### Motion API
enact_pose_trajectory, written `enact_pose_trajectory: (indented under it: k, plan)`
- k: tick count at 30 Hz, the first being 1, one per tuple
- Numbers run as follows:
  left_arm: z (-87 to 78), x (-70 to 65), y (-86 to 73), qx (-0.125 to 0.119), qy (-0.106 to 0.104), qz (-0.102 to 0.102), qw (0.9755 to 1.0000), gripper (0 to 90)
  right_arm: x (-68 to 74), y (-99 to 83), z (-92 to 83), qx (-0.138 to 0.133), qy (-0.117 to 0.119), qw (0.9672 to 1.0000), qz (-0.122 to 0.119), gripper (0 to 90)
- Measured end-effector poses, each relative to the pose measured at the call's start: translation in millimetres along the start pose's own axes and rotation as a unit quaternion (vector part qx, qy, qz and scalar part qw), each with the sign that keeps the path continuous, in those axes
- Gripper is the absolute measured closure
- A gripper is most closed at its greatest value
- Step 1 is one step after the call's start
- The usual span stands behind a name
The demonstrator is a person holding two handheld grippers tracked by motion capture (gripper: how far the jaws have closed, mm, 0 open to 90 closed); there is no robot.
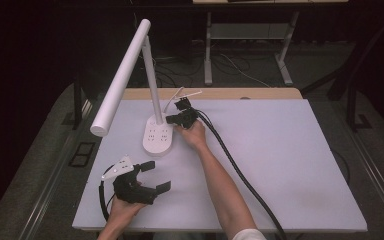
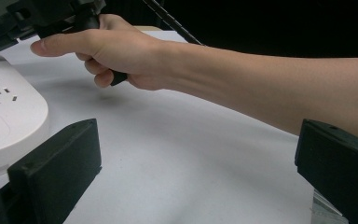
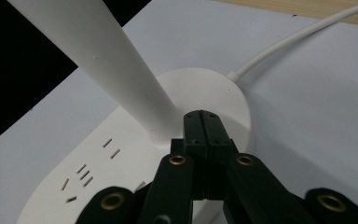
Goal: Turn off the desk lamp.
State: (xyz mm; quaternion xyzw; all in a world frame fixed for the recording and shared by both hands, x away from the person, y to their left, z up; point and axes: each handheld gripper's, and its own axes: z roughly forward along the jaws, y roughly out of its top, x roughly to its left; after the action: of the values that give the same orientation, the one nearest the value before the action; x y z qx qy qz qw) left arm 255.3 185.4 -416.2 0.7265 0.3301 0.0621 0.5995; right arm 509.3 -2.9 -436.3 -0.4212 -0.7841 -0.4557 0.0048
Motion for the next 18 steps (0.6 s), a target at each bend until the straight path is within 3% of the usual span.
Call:
enact_pose_trajectory:
  k: [3,18]
  plan:
    - [-0.3,1.2,-0.3,0.001,0.000,0.000,1.0000,0.0,1.1,1.0,-0.1,0.003,-0.002,0.9999,-0.010,90.0]
    - [0.6,0.7,-0.4,0.003,0.000,0.001,1.0000,0.0,3.5,0.2,0.9,-0.001,-0.011,0.9999,-0.010,90.0]
